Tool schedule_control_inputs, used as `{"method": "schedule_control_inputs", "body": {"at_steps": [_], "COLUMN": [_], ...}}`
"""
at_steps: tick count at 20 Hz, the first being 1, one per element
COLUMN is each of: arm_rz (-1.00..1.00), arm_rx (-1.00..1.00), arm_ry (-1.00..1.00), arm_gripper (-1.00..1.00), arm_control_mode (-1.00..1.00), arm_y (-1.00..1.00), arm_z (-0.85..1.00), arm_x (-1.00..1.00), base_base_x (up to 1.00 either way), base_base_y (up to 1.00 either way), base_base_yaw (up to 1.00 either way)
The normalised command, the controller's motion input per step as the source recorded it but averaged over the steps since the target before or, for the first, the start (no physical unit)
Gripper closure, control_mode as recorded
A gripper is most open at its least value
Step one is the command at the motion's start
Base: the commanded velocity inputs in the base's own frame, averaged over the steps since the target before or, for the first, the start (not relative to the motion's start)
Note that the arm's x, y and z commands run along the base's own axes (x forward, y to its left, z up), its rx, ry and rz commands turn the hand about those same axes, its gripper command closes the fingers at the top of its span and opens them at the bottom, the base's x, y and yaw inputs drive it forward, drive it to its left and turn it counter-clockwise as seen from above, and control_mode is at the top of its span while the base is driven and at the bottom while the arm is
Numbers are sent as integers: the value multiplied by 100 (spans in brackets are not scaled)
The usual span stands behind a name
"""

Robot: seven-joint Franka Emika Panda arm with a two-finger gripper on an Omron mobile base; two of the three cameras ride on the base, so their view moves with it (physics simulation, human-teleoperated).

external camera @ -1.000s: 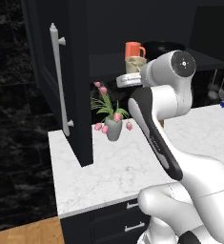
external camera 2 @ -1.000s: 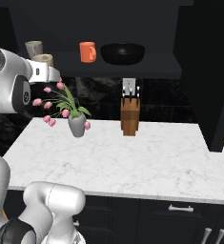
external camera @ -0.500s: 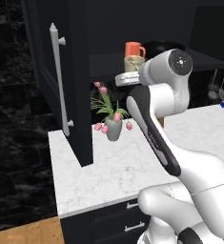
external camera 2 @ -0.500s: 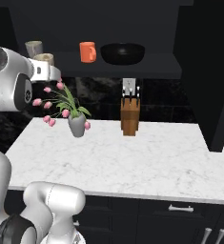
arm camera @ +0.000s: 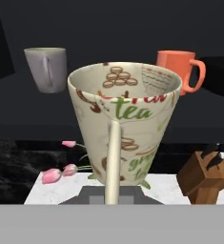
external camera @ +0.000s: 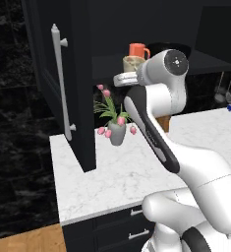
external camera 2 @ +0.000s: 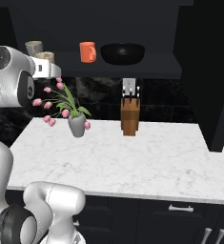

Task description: Gather all objects into one cabinet and sort the glasses and bowls to opposite sides.

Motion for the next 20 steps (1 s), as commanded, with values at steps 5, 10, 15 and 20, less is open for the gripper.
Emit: {"method": "schedule_control_inputs", "body": {"at_steps": [5,10,15,20], "arm_rz": [0,0,0,0], "arm_rx": [0,0,0,0], "arm_ry": [0,0,1,3], "arm_gripper": [100,100,100,100], "arm_control_mode": [-100,-100,-100,-100], "arm_y": [10,5,1,0], "arm_z": [0,0,0,0], "arm_x": [47,33,17,6], "base_base_x": [0,0,0,0], "base_base_y": [0,0,0,0], "base_base_yaw": [0,0,0,0]}}
